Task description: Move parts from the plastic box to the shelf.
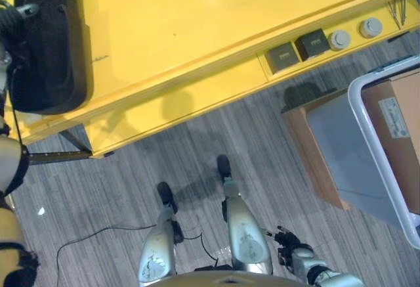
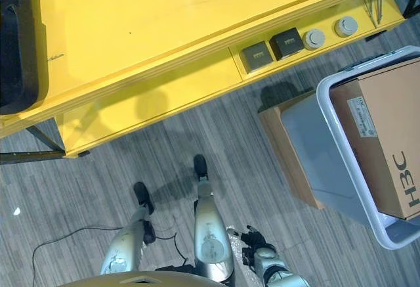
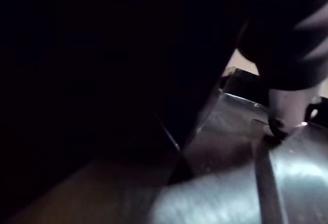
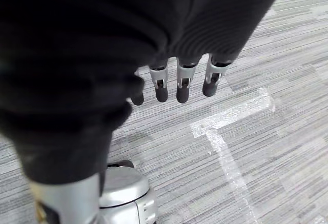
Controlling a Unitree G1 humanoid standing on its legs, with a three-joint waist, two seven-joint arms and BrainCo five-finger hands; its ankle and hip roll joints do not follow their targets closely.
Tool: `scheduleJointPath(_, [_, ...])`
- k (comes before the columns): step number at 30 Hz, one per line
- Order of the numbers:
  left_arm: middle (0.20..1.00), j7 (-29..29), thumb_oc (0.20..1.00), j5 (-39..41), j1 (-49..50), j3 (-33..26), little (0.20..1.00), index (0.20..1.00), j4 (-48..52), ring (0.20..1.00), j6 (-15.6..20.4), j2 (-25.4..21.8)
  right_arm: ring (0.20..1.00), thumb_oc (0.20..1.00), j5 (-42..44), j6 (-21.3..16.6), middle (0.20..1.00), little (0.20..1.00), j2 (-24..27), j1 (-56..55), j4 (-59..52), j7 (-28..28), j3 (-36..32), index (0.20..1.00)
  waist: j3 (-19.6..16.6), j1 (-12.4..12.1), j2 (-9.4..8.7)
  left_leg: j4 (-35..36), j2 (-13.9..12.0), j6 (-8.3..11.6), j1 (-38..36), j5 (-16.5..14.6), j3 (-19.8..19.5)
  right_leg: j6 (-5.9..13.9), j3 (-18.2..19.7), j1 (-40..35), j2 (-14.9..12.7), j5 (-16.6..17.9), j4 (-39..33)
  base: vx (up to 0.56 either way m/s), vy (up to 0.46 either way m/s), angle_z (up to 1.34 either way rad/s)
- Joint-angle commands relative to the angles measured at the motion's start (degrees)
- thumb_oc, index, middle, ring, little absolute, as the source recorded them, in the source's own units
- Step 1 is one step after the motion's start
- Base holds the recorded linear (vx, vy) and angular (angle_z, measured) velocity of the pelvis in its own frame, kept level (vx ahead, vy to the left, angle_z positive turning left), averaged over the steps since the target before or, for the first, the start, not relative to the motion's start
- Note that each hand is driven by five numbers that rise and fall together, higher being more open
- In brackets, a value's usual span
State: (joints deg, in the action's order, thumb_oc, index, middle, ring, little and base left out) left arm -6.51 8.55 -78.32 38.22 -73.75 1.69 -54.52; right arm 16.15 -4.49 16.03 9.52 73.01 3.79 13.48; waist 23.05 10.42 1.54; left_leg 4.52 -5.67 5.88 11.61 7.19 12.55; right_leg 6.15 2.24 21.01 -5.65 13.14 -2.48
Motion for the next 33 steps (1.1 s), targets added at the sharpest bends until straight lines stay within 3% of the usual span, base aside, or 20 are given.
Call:
scheduleJointPath(1, [1.0,-3.0,1.0,-1.0,-4.6,-2.4,1.0,1.0,-3.6,1.0,-0.2,-1.8,1.0,1.0,1.0,1.4,1.0,1.0,-0.2,-0.7,2.4,-0.6,1.6,1.0,-2.4,-0.1,0.71,-7.4,-2.7,0.37,0.8,-3.9,-2.7,3.96,1.9,2.8,-1.3,-7.2,10.7,0.0,0.0,0.0])
scheduleJointPath(4, [1.0,-3.8,1.0,0.6,-3.5,-4.6,1.0,1.0,-3.6,1.0,-0.3,-1.2,1.0,1.0,0.6,1.7,1.0,1.0,-0.3,-1.1,2.6,-0.6,1.8,1.0,-3.3,-0.2,0.68,-7.1,-2.9,0.44,-0.3,-4.0,-2.4,3.95,1.8,1.5,-1.3,-7.2,10.2,0.01,-0.004,-0.02])
scheduleJointPath(5, [1.0,-4.9,1.0,3.7,-1.3,-8.6,1.0,1.0,-3.7,1.0,-0.4,0.2,1.0,1.0,-0.3,2.2,1.0,1.0,0.0,-1.6,3.0,-0.6,1.7,1.0,-4.3,-0.5,0.83,-6.5,-2.9,0.41,-2.2,-4.3,-2.3,3.92,1.5,-0.8,-1.5,-7.3,9.3,0.05,-0.015,-0.06])
scheduleJointPath(10, [1.0,-6.7,1.0,7.5,4.1,-16.0,1.0,1.0,-4.3,1.0,-0.9,2.9,1.0,1.0,-2.6,3.1,1.0,1.0,0.6,-2.8,3.8,-0.4,0.5,1.0,-7.6,-1.2,1.4,-4.7,-3.0,0.57,-7.2,-4.4,-2.7,3.69,0.0,-6.0,-1.6,-8.5,8.5,0.07,-0.005,0.01])
scheduleJointPath(13, [1.0,-8.7,1.0,8.0,5.9,-18.0,1.0,1.0,-2.4,1.0,-0.5,4.3,1.0,1.0,-3.1,3.3,1.0,1.0,0.7,-3.1,4.1,-0.2,0.1,1.0,-9.0,-1.5,1.74,-3.7,-3.0,0.65,-9.5,-4.3,-3.0,3.67,-0.9,-8.4,-1.7,-9.0,8.1,0.06,-0.011,0.11])
scheduleJointPath(15, [1.0,-10.9,1.0,8.7,10.4,-20.5,1.0,1.0,4.2,1.0,1.4,6.0,1.0,1.0,-3.6,3.0,1.0,1.0,0.5,-3.7,3.8,0.1,-0.5,1.0,-10.6,-2.0,1.69,-3.1,-2.8,0.63,-10.9,-4.5,-3.7,3.64,-1.9,-10.4,-1.8,-9.5,8.0,0.04,-0.011,0.19])
scheduleJointPath(17, [1.0,-14.8,1.0,7.2,17.5,-23.7,1.0,1.0,18.2,1.0,3.8,7.3,1.0,1.0,-4.4,2.9,1.0,1.0,0.2,-4.3,3.8,0.3,-1.3,1.0,-12.3,-2.8,1.51,-2.6,-2.6,0.62,-12.3,-4.5,-4.5,3.59,-3.3,-12.6,-2.1,-9.8,7.5,0.03,-0.014,0.31])
scheduleJointPath(18, [0.576,-16.0,0.576,5.9,29.7,-29.3,0.576,0.576,34.2,0.576,6.2,8.4,1.0,1.0,-5.2,2.6,1.0,1.0,-0.2,-5.2,3.4,0.3,-2.6,1.0,-13.8,-3.8,0.86,-2.4,-2.4,0.52,-13.2,-4.9,-5.1,3.51,-4.2,-14.4,-2.4,-10.0,6.8,0.01,-0.008,0.38])
scheduleJointPath(20, [0.495,-16.8,0.495,5.7,42.3,-35.9,0.495,0.495,48.0,0.495,9.6,11.7,1.0,1.0,-6.1,2.7,1.0,1.0,-0.9,-5.4,3.1,0.4,-4.5,1.0,-15.3,-5.0,-0.07,-2.8,-2.1,0.31,-14.1,-5.6,-5.6,3.4,-4.7,-16.1,-2.7,-10.1,5.9,0.01,0.009,0.29])
scheduleJointPath(21, [0.495,-16.8,0.495,5.7,42.3,-35.9,0.495,0.495,48.0,0.495,9.6,11.7,1.0,1.0,-6.1,2.7,1.0,1.0,-0.9,-5.4,3.1,0.4,-4.5,1.0,-15.3,-5.0,-0.07,-2.8,-2.1,0.31,-14.1,-5.6,-5.6,3.4,-4.7,-16.1,-2.7,-10.1,5.9,0.03,0.027,0.12])
scheduleJointPath(22, [0.297,-16.0,0.297,4.1,53.7,-41.6,0.297,0.297,57.9,0.297,10.6,15.4,1.0,1.0,-6.6,2.5,1.0,1.0,-1.5,-6.1,2.7,0.3,-5.8,1.0,-16.8,-5.9,-0.71,-3.0,-1.9,0.02,-15.3,-6.5,-5.6,3.4,-4.9,-17.6,-3.0,-10.3,5.3,0.03,0.019,0.14])
scheduleJointPath(23, [0.2,-16.0,0.2,4.0,54.5,-42.1,0.2,0.2,58.5,0.2,10.3,15.6,1.0,1.0,-6.6,2.5,1.0,1.0,-1.3,-6.3,2.7,0.3,-5.5,1.0,-16.9,-5.7,-0.57,-3.0,-1.9,0.01,-15.4,-6.5,-5.6,3.42,-4.9,-17.7,-2.9,-10.3,5.2,0.05,0.039,0.01])
scheduleJointPath(24, [0.2,-14.1,0.2,3.5,61.2,-44.6,0.2,0.2,66.0,0.2,12.8,19.0,1.0,1.0,-7.4,2.3,1.0,1.0,-2.3,-6.8,2.1,0.0,-6.5,1.0,-17.8,-6.4,-1.37,-3.0,-1.8,-0.24,-16.5,-7.2,-5.3,3.48,-4.7,-18.9,-3.2,-10.3,4.8,0.03,0.033,-0.02])
scheduleJointPath(26, [0.2,-10.7,0.2,4.4,69.3,-47.5,0.2,0.2,73.7,0.2,14.2,22.6,1.0,1.0,-8.6,2.2,1.0,1.0,-3.1,-8.0,1.8,-0.7,-6.3,1.0,-18.8,-7.1,-2.03,-3.0,-1.6,-0.51,-17.1,-7.4,-5.1,3.36,-4.7,-19.6,-3.6,-9.9,4.3,0.02,0.036,0.0])
scheduleJointPath(33, [0.2,-4.2,0.2,6.4,81.1,-46.6,0.2,0.2,80.8,0.2,13.8,29.2,1.0,1.0,-9.7,1.7,1.0,1.0,-4.8,-10.1,2.6,-1.1,-6.9,1.0,-19.3,-8.2,-2.59,-1.4,-0.9,-1.05,-17.2,-7.1,-6.6,3.22,-6.5,-20.6,-4.0,-10.2,3.9,-0.01,0.02,0.1])
